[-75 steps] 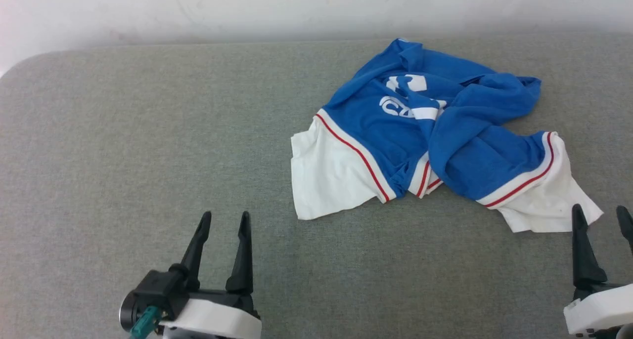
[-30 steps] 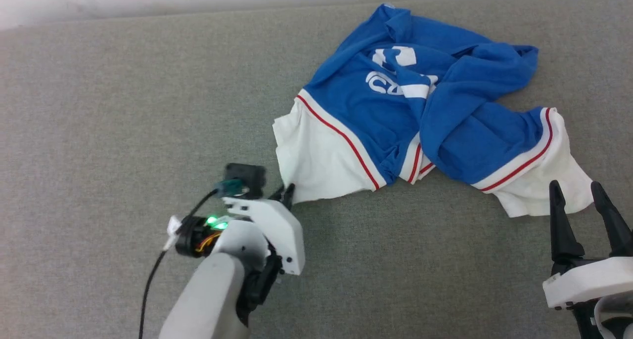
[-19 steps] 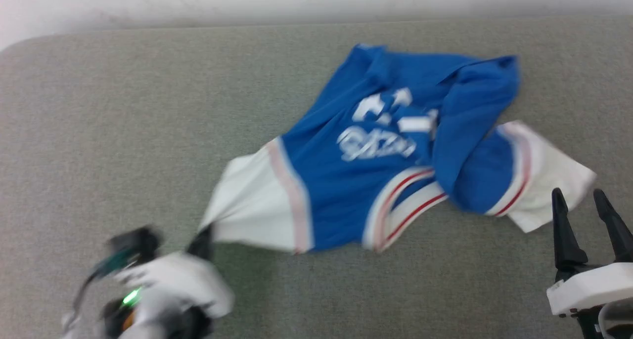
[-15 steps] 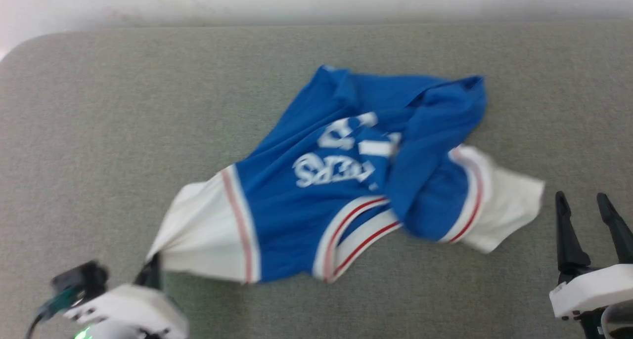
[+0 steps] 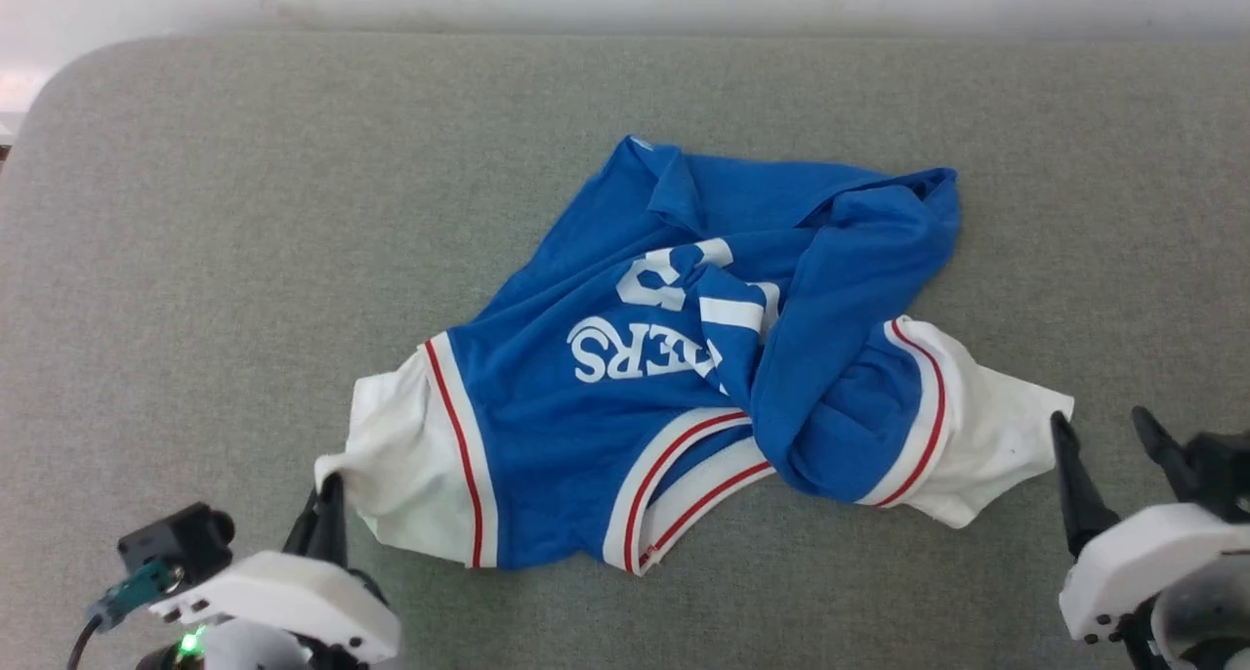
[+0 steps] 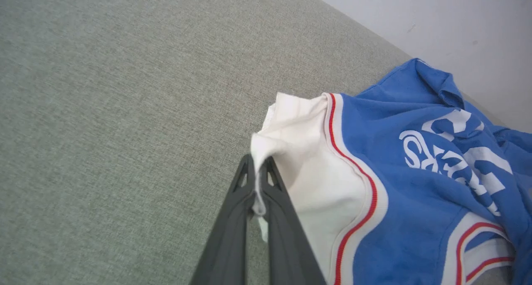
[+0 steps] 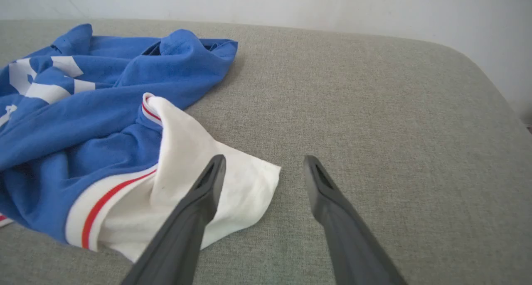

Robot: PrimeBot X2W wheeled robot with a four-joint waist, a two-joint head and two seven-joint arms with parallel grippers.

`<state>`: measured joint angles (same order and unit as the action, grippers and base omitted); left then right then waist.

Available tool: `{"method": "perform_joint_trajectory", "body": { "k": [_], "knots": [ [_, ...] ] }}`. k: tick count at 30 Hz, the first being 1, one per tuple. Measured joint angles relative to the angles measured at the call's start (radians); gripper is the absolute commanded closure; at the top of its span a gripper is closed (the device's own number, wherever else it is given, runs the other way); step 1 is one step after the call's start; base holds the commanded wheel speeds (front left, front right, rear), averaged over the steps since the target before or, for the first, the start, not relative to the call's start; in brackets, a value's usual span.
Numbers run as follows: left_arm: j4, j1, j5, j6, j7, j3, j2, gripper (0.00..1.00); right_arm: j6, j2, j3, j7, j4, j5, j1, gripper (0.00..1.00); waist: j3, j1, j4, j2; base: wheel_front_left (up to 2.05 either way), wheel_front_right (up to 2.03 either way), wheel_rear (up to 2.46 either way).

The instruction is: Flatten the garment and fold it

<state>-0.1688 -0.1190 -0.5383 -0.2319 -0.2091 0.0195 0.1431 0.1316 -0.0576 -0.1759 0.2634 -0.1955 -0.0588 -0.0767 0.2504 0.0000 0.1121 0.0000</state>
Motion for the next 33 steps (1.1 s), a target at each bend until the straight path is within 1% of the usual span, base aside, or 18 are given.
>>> {"method": "perform_joint_trajectory", "body": {
  "k": [3, 7, 10, 13, 20, 21, 22, 27, 33],
  "knots": [
    [0.007, 0.020, 0.000, 0.007, 0.003, 0.016, -0.007, 1.00, 0.000, -0.030, 0.017, 0.063, 0.011, 0.008, 0.020, 0.00, 0.015, 0.0001, -0.001, 0.0000, 0.00, 0.00, 0.00],
    [0.018, 0.035, 0.000, 0.012, 0.009, 0.030, -0.013, 1.00, 0.000, -0.064, -0.002, 0.120, 0.042, 0.006, 0.045, 0.00, 0.036, 0.0001, 0.002, -0.0001, 0.00, 0.00, 0.00],
    [0.021, 0.045, 0.000, 0.013, 0.016, 0.037, -0.015, 1.00, 0.000, -0.070, -0.013, 0.133, 0.072, 0.001, 0.068, 0.00, 0.051, 0.0001, 0.006, 0.0000, 0.00, 0.00, 0.00],
    [0.025, 0.048, 0.000, 0.020, 0.017, 0.042, -0.016, 1.00, 0.000, -0.072, -0.007, 0.132, 0.111, -0.018, 0.090, 0.00, 0.066, 0.0002, 0.012, 0.0000, 0.00, 0.00, 0.00],
    [0.029, 0.065, -0.001, 0.020, 0.025, 0.045, -0.017, 1.00, 0.000, -0.065, 0.009, 0.144, 0.187, -0.048, 0.137, 0.00, 0.091, 0.0001, 0.024, 0.0000, 0.00, 0.00, 0.00],
    [0.029, 0.065, -0.001, 0.020, 0.025, 0.046, -0.017, 1.00, 0.000, -0.064, 0.012, 0.157, 0.195, -0.053, 0.142, 0.59, 0.093, 0.0001, 0.026, -0.0001, 0.00, 0.00, 0.00],
    [0.030, 0.065, -0.001, 0.020, 0.025, 0.047, -0.017, 1.00, 0.000, -0.062, 0.012, 0.164, 0.200, -0.064, 0.147, 1.00, 0.093, 0.0000, 0.027, 0.0000, 0.00, 0.00, 0.00],
    [0.030, 0.065, -0.001, 0.020, 0.025, 0.047, -0.017, 1.00, 0.000, -0.037, 0.010, 0.200, 0.204, -0.092, 0.160, 1.00, 0.088, 0.0001, 0.025, 0.0000, 0.00, 0.00, 0.00],
    [0.031, 0.065, -0.002, 0.019, 0.025, 0.048, -0.016, 1.00, 0.000, -0.026, -0.009, 0.188, 0.186, -0.087, 0.155, 1.00, 0.060, 0.0001, 0.014, 0.0000, 0.00, 0.00, 0.00]
  ]
}}
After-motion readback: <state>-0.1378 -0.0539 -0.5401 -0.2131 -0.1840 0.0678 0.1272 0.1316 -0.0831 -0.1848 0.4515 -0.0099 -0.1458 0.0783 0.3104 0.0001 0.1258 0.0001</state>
